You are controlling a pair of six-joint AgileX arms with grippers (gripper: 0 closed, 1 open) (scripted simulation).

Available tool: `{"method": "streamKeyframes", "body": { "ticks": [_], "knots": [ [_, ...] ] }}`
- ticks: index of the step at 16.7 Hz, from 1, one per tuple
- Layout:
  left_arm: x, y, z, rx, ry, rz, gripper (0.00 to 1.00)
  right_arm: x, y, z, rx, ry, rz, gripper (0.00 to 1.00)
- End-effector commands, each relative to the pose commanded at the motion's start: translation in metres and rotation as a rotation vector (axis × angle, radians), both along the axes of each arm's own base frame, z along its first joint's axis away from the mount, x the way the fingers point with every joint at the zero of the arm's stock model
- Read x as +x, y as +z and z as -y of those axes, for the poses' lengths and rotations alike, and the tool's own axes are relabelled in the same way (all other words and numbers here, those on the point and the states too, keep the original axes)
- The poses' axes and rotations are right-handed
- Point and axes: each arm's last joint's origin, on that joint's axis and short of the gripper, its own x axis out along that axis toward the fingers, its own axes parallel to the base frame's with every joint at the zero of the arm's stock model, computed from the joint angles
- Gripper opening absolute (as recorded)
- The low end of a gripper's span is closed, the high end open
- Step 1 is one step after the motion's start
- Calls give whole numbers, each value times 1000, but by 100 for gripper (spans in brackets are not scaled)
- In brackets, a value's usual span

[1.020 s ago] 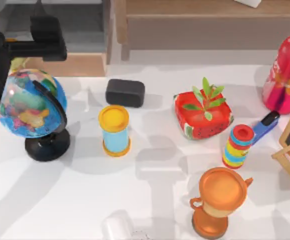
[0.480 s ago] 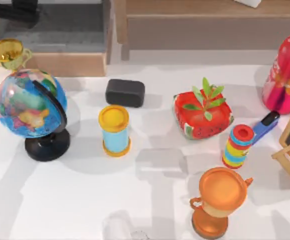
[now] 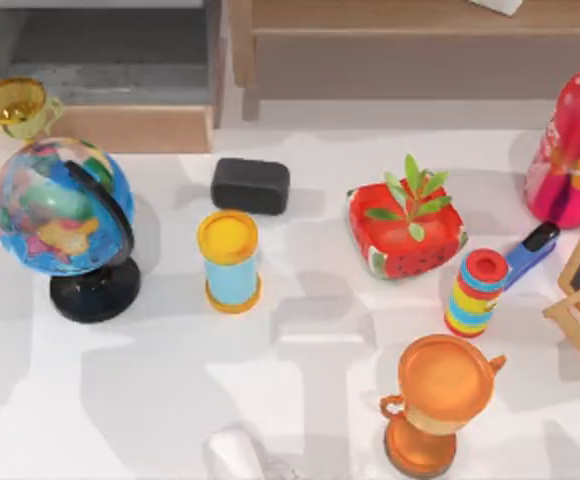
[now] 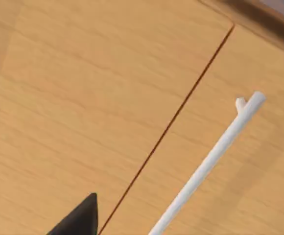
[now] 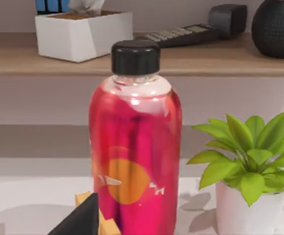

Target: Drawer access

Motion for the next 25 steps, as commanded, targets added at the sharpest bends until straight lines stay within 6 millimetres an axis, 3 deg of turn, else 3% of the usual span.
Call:
{"method": "streamKeyframes", "body": {
  "ticks": [5,9,16,22,25],
  "knots": [
    [16,-78,-67,345,-52,-56,100,0,0,0,0,0,0,100],
    [15,-117,-88,468,-98,-71,100,0,0,0,0,0,0,100],
    [15,-121,-88,477,-109,-76,100,0,0,0,0,0,0,100],
    [38,-121,-90,479,-106,-73,100,0,0,0,0,0,0,100],
    [39,-121,-90,479,-106,-73,100,0,0,0,0,0,0,100]
  ]
}}
